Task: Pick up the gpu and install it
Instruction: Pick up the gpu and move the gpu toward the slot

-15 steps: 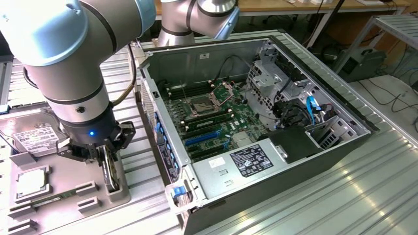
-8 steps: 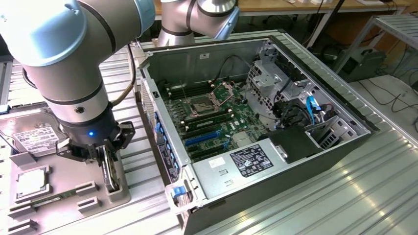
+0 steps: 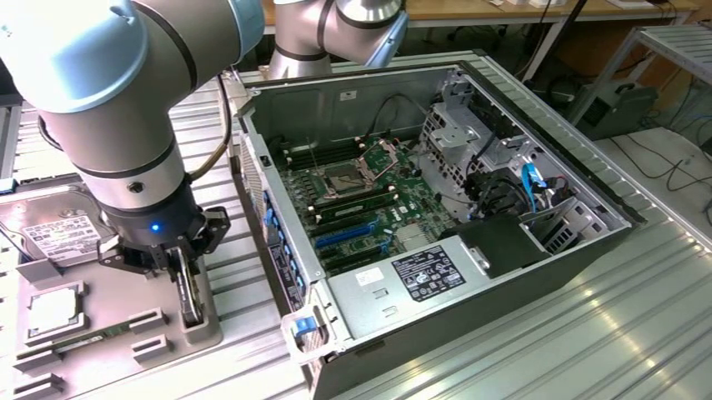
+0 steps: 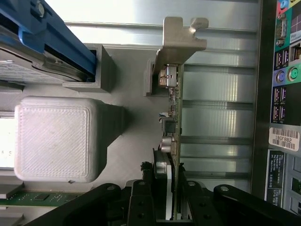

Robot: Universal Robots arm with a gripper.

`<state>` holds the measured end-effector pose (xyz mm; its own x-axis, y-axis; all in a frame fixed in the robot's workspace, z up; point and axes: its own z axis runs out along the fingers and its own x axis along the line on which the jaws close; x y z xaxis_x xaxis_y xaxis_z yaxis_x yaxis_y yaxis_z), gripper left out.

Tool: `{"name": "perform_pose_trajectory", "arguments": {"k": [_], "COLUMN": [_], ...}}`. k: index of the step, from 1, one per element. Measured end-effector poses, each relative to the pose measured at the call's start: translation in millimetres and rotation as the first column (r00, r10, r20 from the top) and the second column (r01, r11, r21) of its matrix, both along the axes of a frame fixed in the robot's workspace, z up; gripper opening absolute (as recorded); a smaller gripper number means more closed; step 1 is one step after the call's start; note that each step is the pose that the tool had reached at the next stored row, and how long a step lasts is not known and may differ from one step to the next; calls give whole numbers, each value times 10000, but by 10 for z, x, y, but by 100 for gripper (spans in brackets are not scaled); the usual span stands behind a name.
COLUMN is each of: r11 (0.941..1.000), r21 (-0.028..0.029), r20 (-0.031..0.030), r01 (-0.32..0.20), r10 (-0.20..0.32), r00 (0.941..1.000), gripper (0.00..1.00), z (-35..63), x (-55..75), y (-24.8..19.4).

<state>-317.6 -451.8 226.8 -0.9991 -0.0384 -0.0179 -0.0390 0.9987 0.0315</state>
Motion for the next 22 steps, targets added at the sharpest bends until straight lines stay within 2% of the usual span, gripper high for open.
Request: {"name": "perform_pose_trajectory", "arguments": {"k": [11, 22], "r11": [10000, 10000], "r21": [3, 2], "r20": [4, 0], "r01": [-1, 0], "r10": [1, 0], "r00": [10000, 10000], "gripper": [28, 28], "z": [2, 120], "x": [0, 0], "y": [0, 0]}}
